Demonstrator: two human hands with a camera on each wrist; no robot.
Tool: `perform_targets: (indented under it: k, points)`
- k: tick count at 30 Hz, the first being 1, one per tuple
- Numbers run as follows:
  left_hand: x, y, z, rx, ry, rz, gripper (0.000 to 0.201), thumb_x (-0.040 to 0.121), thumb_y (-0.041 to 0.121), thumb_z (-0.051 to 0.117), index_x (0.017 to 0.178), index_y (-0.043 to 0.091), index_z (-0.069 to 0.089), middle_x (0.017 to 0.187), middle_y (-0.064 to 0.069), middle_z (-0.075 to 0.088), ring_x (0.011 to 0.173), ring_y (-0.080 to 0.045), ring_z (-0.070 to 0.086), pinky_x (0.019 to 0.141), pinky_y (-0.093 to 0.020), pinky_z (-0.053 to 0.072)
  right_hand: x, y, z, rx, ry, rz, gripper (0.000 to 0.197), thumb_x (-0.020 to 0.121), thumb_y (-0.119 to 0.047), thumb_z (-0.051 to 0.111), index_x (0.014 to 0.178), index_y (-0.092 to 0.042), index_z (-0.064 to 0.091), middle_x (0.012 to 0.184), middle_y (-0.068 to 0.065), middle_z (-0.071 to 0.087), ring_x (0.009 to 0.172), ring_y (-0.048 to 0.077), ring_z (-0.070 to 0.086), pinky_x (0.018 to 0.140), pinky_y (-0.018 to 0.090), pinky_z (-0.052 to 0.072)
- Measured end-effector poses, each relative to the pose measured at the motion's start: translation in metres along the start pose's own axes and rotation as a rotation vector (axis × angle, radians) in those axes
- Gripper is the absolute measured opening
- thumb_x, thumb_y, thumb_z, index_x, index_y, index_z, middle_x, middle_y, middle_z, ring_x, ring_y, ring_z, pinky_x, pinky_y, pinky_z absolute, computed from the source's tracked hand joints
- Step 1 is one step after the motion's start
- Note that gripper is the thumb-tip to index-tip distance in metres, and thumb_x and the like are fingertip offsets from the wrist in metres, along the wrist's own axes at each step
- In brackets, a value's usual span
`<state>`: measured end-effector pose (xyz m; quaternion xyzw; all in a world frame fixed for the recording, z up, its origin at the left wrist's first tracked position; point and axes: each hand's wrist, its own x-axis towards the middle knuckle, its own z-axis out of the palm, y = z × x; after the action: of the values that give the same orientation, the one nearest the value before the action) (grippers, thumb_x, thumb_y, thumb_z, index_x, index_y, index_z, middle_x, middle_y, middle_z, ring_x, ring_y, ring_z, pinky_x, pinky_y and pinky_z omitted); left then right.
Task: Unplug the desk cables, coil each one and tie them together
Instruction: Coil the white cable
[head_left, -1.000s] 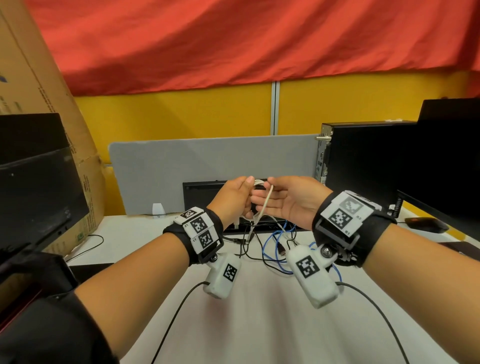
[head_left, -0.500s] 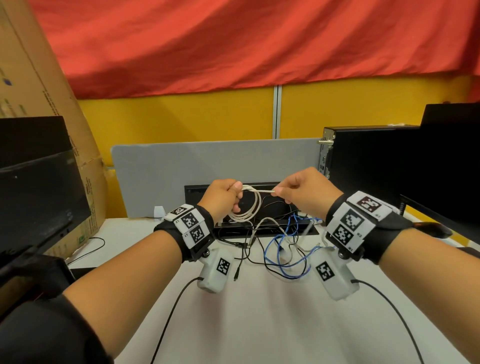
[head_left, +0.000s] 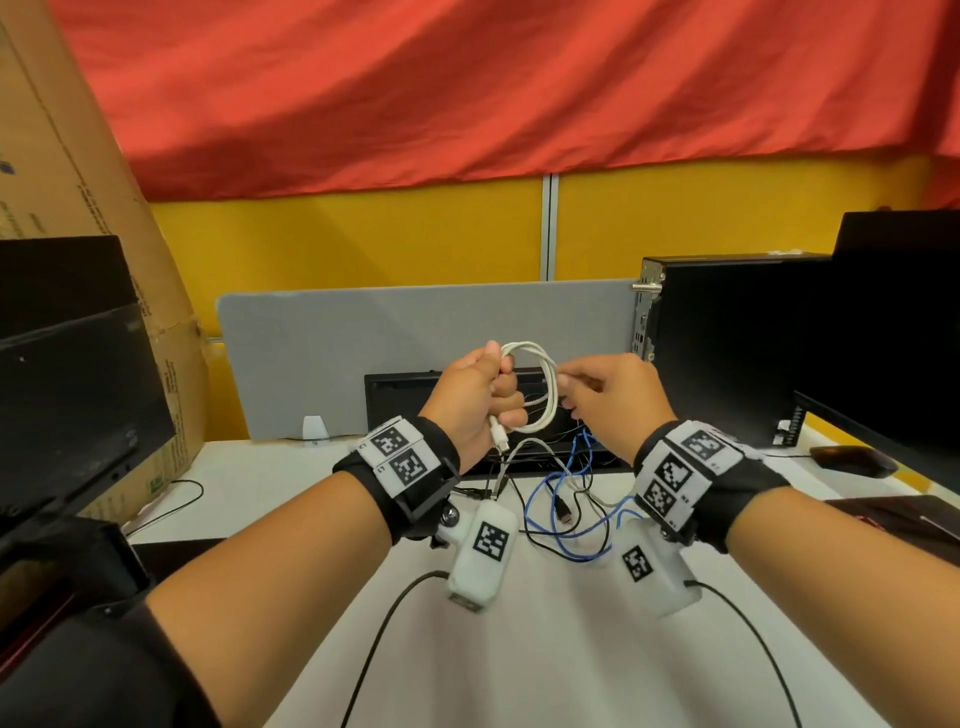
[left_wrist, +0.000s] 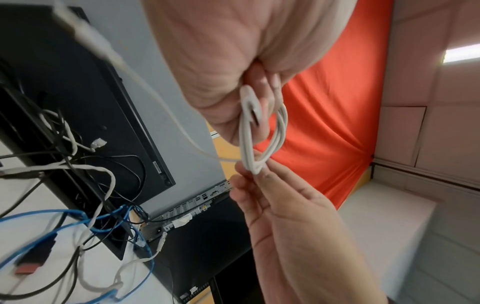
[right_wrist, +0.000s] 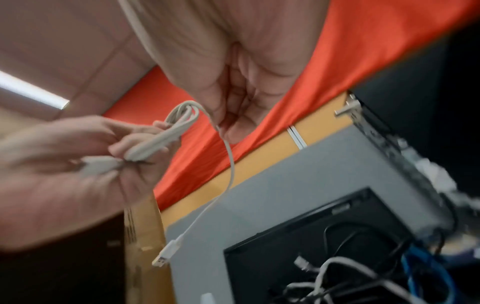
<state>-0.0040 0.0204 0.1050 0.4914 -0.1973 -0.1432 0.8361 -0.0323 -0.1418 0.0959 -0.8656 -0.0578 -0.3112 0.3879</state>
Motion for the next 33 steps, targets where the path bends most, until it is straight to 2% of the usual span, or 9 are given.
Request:
perform_targets:
  k: [5,7,10,14,19,23,26,30,33]
  points:
    - [0.005,-0.005,0.002,-0.035,0.077,0.033,0.037,0.107,0.031,0.028,0.079,0.012,0.042,0.05,0.004,0.028,0.038,-0.007,0.022,0.038,-0.02,0.029,-0.005,-0.017,0.008,0.629,-0.014,0.294,0.015,0.091,-0.001,0.06,0.095,0.005,0.073,0.077,0.016,0.072,0.071,0.024,0.07,0.072,0.028,0.06]
    - [0.007,-0.008,0.001,-0.036,0.106,0.055,0.037,0.107,0.03,0.027,0.079,0.012,0.042,0.05,0.004,0.027,0.037,-0.007,0.023,0.038,-0.02,0.03,-0.008,-0.025,0.009,0.8,-0.072,0.332,0.017,0.093,0.001,0.055,0.098,0.009,0.069,0.082,0.022,0.069,0.074,0.028,0.067,0.078,0.034,0.06]
    - [0.01,-0.011,-0.002,-0.032,0.134,0.086,0.035,0.107,0.029,0.028,0.08,0.011,0.042,0.051,0.003,0.029,0.035,-0.008,0.029,0.038,-0.021,0.033,-0.011,-0.032,0.009,0.98,-0.135,0.336,0.024,0.099,-0.003,0.046,0.099,0.012,0.064,0.084,0.022,0.065,0.068,0.025,0.065,0.074,0.034,0.06]
    - [0.013,-0.014,-0.005,0.02,0.14,0.107,0.035,0.106,0.031,0.029,0.08,0.012,0.044,0.051,0.004,0.03,0.037,-0.009,0.031,0.043,-0.024,0.034,-0.013,-0.033,0.01,0.92,-0.157,0.309,0.025,0.096,-0.011,0.054,0.103,0.011,0.066,0.076,0.018,0.063,0.066,0.024,0.066,0.082,0.038,0.058]
    - [0.011,-0.016,-0.005,0.074,0.102,0.107,0.036,0.106,0.031,0.029,0.08,0.012,0.045,0.051,0.005,0.033,0.039,-0.008,0.032,0.048,-0.025,0.037,-0.015,-0.033,0.009,0.895,-0.062,0.338,0.016,0.092,0.001,0.056,0.104,0.006,0.067,0.079,0.019,0.063,0.067,0.022,0.065,0.068,0.034,0.061]
    - [0.01,-0.014,-0.003,0.101,0.07,0.108,0.035,0.106,0.03,0.029,0.081,0.012,0.046,0.053,0.004,0.032,0.046,-0.009,0.032,0.055,-0.027,0.043,-0.014,-0.034,0.007,1.012,-0.052,0.392,0.025,0.095,0.003,0.05,0.117,0.0,0.061,0.082,0.012,0.063,0.072,0.017,0.06,0.071,0.033,0.058]
    - [0.008,-0.015,-0.006,0.111,0.043,0.083,0.034,0.106,0.028,0.03,0.082,0.012,0.048,0.052,0.005,0.036,0.047,-0.009,0.04,0.061,-0.028,0.045,-0.011,-0.038,0.004,1.116,-0.044,0.444,0.031,0.097,0.005,0.045,0.126,-0.003,0.053,0.078,0.009,0.058,0.067,0.014,0.054,0.062,0.028,0.052]
    - [0.007,-0.015,-0.011,0.144,-0.001,0.053,0.031,0.106,0.026,0.034,0.085,0.01,0.051,0.057,0.001,0.037,0.052,-0.012,0.047,0.062,-0.027,0.047,-0.007,-0.043,0.0,1.222,-0.062,0.505,0.035,0.098,0.005,0.039,0.133,0.001,0.044,0.073,0.009,0.048,0.061,0.015,0.045,0.057,0.029,0.045]
    - [0.008,-0.013,-0.013,0.234,-0.029,0.038,0.03,0.105,0.025,0.035,0.089,0.009,0.055,0.061,-0.001,0.038,0.056,-0.014,0.051,0.064,-0.027,0.049,-0.009,-0.046,0.0,1.16,-0.11,0.489,0.041,0.092,0.009,0.047,0.132,0.004,0.042,0.08,0.014,0.054,0.067,0.024,0.053,0.06,0.032,0.05]
